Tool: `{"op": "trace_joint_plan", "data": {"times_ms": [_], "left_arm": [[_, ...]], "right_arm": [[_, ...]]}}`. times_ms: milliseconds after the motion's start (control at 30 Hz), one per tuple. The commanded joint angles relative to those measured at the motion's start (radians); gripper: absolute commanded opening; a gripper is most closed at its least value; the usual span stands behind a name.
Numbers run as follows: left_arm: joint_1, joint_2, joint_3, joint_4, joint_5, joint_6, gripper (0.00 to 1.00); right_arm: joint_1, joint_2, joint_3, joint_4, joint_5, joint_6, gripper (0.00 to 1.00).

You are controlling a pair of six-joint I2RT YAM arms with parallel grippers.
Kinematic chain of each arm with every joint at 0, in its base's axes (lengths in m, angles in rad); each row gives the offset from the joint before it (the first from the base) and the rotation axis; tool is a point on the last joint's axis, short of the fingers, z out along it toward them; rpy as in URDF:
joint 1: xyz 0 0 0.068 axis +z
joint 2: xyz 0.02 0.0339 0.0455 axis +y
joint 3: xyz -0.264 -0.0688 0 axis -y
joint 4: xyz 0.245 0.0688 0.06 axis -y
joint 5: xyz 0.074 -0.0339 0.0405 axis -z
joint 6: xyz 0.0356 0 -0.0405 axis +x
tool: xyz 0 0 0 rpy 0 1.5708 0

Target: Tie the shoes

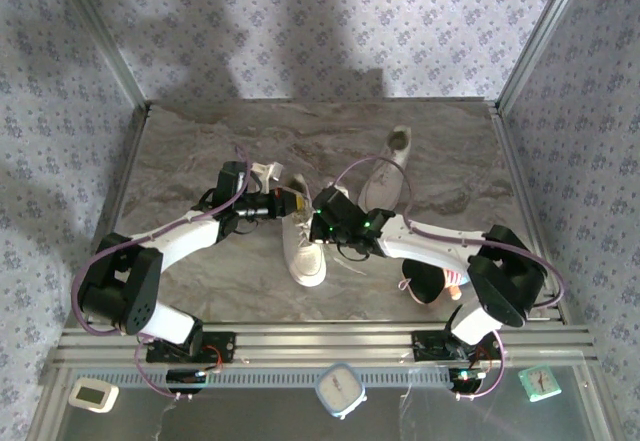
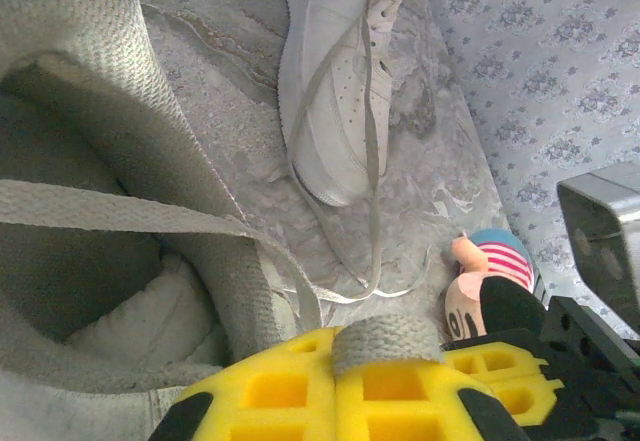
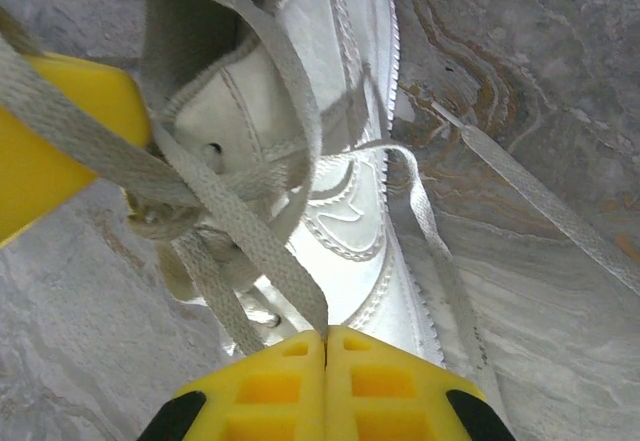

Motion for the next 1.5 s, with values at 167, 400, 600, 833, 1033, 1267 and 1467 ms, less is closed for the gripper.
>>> {"op": "trace_joint_plan", "data": {"times_ms": [167, 400, 600, 833, 1033, 1267, 1467], "left_arm": [[0.002, -0.007, 0.011, 0.019, 0.065, 0.033, 0.00], [0.001, -0.007, 0.004, 0.026, 0.069, 0.035, 0.00], [0.001, -0.009, -0.001, 0.036, 0.076, 0.036, 0.00], [0.001, -0.014, -0.003, 0.033, 0.083, 0.045, 0.00], [0.002, -0.014, -0.002, 0.031, 0.085, 0.048, 0.00], [0.001, -0.011, -0.002, 0.032, 0.087, 0.050, 0.00], [0.001, -0.010, -0.001, 0.033, 0.089, 0.052, 0.00]], "right_arm": [[-0.011, -0.027, 0.024, -0.009, 0.033, -0.003, 0.18], [0.005, -0.079, 0.030, 0.004, 0.096, -0.006, 0.28], [0.006, -0.045, 0.044, 0.060, 0.034, 0.026, 0.17], [-0.029, 0.009, 0.054, 0.113, -0.044, 0.058, 0.15], [-0.047, 0.042, 0.062, 0.112, -0.064, 0.060, 0.19], [-0.057, 0.071, 0.067, 0.125, -0.085, 0.066, 0.25], [-0.065, 0.093, 0.074, 0.127, -0.096, 0.071, 0.25]]}}
